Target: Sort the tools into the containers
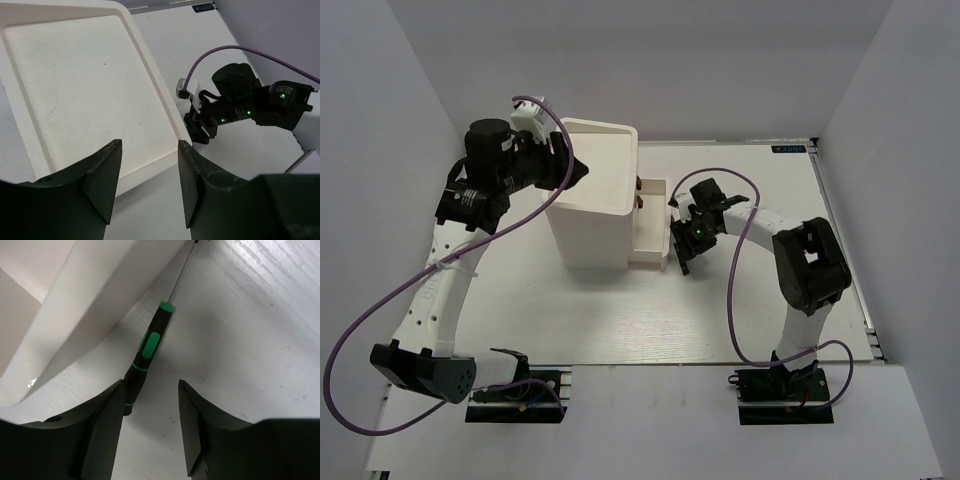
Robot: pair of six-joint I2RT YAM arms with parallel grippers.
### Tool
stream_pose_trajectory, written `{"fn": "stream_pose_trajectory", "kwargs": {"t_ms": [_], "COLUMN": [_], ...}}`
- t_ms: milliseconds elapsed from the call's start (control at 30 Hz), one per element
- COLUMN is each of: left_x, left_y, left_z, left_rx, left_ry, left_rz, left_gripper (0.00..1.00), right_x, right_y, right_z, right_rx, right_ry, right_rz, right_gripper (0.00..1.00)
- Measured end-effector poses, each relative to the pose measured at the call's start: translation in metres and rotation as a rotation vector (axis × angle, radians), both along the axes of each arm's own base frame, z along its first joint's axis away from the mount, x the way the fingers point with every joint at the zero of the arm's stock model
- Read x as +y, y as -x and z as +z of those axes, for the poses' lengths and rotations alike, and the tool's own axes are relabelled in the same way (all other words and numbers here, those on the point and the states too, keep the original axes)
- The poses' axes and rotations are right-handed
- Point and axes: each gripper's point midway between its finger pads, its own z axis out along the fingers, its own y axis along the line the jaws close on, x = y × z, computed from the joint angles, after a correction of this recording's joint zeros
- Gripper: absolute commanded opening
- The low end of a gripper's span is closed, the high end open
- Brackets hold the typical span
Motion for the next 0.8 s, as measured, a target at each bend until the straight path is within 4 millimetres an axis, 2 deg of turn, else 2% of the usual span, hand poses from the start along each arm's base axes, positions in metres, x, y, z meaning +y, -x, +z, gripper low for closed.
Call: {"fn": "stream_pose_trajectory", "kwargs": {"t_ms": [267, 400, 500, 667, 800], "left_x": [0.004, 0.004, 0.005, 0.006, 0.008], "left_y": [0.004, 0.004, 0.004, 0.003, 0.003], "left_z": [0.004, 0.005, 0.004, 0.004, 0.002], "left_rx": [-0.013, -0.013, -0.013, -0.011, -0.007], "left_ry": [-0.002, -0.003, -0.004, -0.007, -0.013], "left_rz": [0.016, 0.019, 0.021, 0.027, 0.040], "left_gripper": [0.59, 0.59, 0.59, 0.59, 0.59], "right_x": [0.011, 0.013, 0.013, 0.009, 0.002], "right_y": [-0.001, 0.001, 0.000, -0.002, -0.002], "right_z": [-0.003, -0.008, -0.010, -0.012, -0.010], "right_rx": [0.025, 0.012, -0.027, -0.066, -0.070], "right_ry": [-0.022, -0.011, 0.010, 0.036, 0.036], "right_rz": [-0.092, -0.119, -0.145, -0.219, -0.269], "right_gripper": [0.52, 0.48, 0.39, 0.00, 0.00]}}
